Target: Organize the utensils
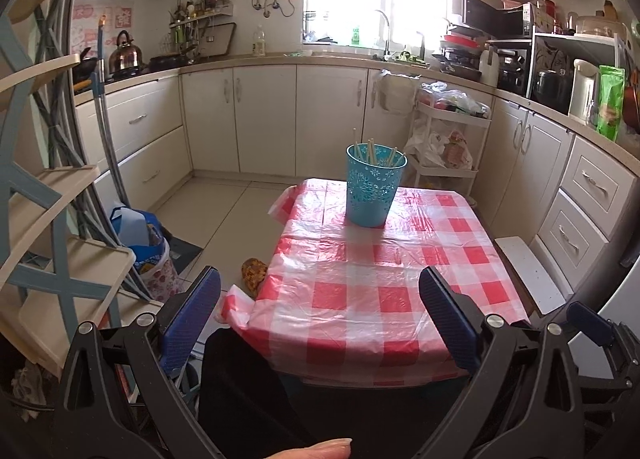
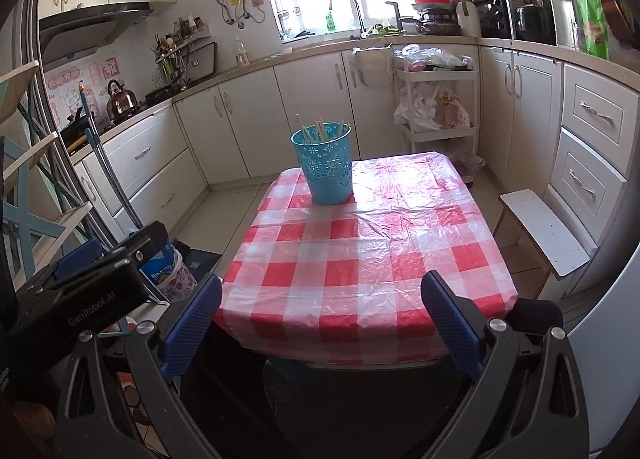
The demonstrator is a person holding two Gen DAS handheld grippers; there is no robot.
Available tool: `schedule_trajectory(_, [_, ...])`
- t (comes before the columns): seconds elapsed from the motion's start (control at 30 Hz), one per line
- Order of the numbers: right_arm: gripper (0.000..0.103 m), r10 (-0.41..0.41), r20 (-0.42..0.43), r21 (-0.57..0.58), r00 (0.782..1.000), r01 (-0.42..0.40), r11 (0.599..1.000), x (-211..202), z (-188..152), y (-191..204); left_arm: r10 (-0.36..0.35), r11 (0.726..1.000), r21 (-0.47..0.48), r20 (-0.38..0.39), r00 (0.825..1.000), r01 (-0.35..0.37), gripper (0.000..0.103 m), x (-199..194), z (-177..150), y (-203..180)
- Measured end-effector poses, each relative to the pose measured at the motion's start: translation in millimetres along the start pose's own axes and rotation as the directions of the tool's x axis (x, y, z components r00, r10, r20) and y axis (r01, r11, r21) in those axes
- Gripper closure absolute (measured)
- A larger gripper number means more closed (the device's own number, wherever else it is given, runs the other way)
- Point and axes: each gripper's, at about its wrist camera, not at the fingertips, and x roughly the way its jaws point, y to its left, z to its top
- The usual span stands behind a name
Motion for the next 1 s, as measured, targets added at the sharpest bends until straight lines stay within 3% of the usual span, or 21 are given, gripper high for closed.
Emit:
schedule_trajectory(0.13, [0.007,0.002,0.004,0.008,1.0,-0.002,1.0,-8,-3,-1,-0.013,1.0,0.0,-0.037,0.999,0.013,0.008,-9,-7,5])
schedule_trajectory(1.0, [0.007,0.008,0.031,-0.004,0.999,-0.008,1.0,-35,-14,3,0.003,1.0,0.008,-0.005,1.0,-0.003,0.008,-41,-15,16])
